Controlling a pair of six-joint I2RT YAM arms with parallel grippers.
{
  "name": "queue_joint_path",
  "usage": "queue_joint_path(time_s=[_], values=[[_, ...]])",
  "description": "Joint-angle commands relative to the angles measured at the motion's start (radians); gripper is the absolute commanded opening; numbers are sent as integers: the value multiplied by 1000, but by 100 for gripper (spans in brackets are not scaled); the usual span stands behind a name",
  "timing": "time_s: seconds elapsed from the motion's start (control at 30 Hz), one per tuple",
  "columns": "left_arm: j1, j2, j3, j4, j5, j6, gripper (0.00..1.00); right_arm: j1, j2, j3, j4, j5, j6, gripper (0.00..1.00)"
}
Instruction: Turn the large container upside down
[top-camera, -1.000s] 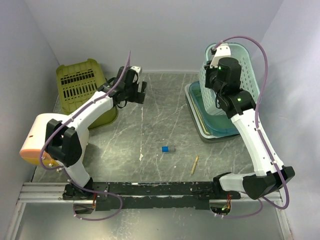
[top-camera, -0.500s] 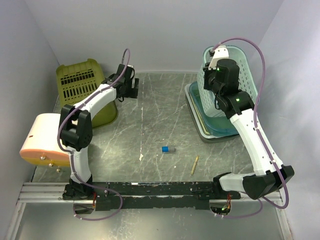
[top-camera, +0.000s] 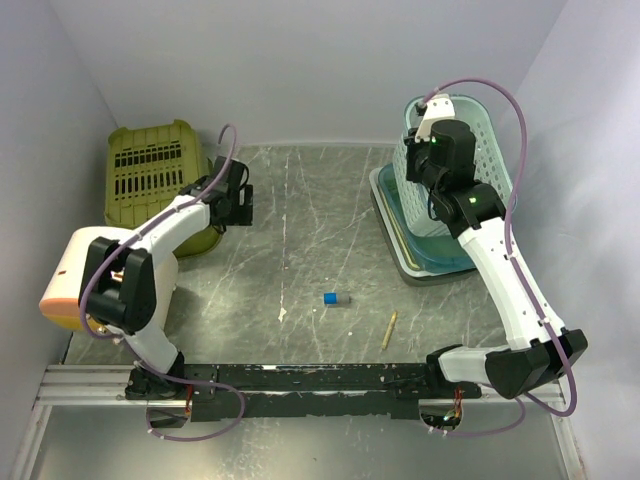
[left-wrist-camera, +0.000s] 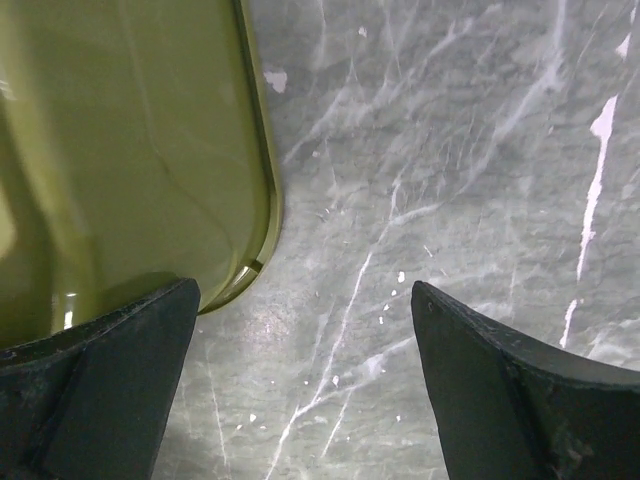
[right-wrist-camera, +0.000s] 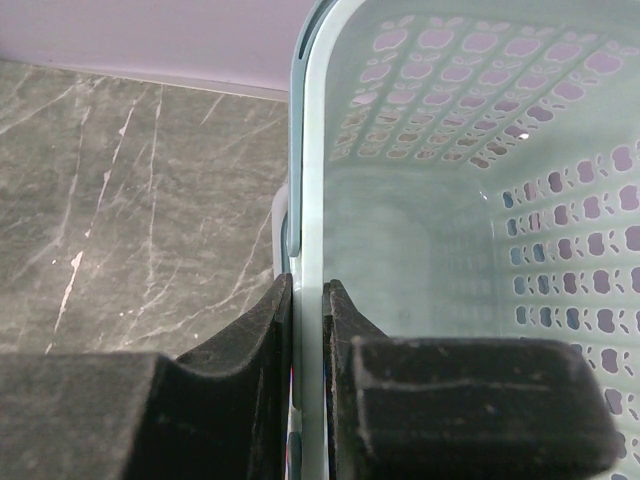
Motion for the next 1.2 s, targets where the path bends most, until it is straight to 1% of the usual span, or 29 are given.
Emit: queue_joint_path(time_s=[0.0, 0.17, 0.27, 0.37, 0.47, 0.53, 0.6, 0.7, 0.77, 0.83, 0.9, 0.97, 1.03, 1.1, 1.17], values=[[5, -64, 55, -4, 10, -14, 98, 1, -6, 5, 72, -14, -11, 0], [-83, -95, 180, -12, -7, 41, 98, 1, -13, 63, 68, -80, 2, 0], [-127, -113, 229, -2, -17, 48, 98, 1, -41, 87, 92, -149, 4, 0], [-126, -148, 227, 28, 5, 29, 100, 3, -63, 102, 129, -273, 8, 0], [-88, -191, 200, 56, 63, 15, 99, 3, -38, 137, 175, -474, 73, 0], [-23, -197, 216, 25, 189, -4, 99, 16, -3, 143, 240, -601, 150, 0], [56, -210, 241, -31, 262, -23, 99, 49, 35, 123, 341, -692, 237, 0], [127, -274, 255, -104, 305, -11, 99, 95, 113, 91, 447, -725, 375, 0], [162, -334, 253, -143, 300, 4, 99, 100, 170, 49, 530, -728, 474, 0], [185, -387, 259, -170, 261, -4, 99, 99, 213, -34, 664, -757, 589, 0], [193, -431, 256, -176, 225, -18, 99, 101, 263, -100, 837, -815, 711, 0], [195, -457, 245, -175, 227, -25, 99, 104, 327, -158, 1017, -867, 846, 0], [195, -466, 232, -179, 248, -31, 99, 104, 396, -192, 1155, -896, 981, 0], [195, -474, 202, -164, 291, -35, 99, 104, 448, -203, 1195, -883, 1073, 0], [195, -492, 158, -134, 328, -44, 99, 104, 488, -203, 1198, -869, 1112, 0]])
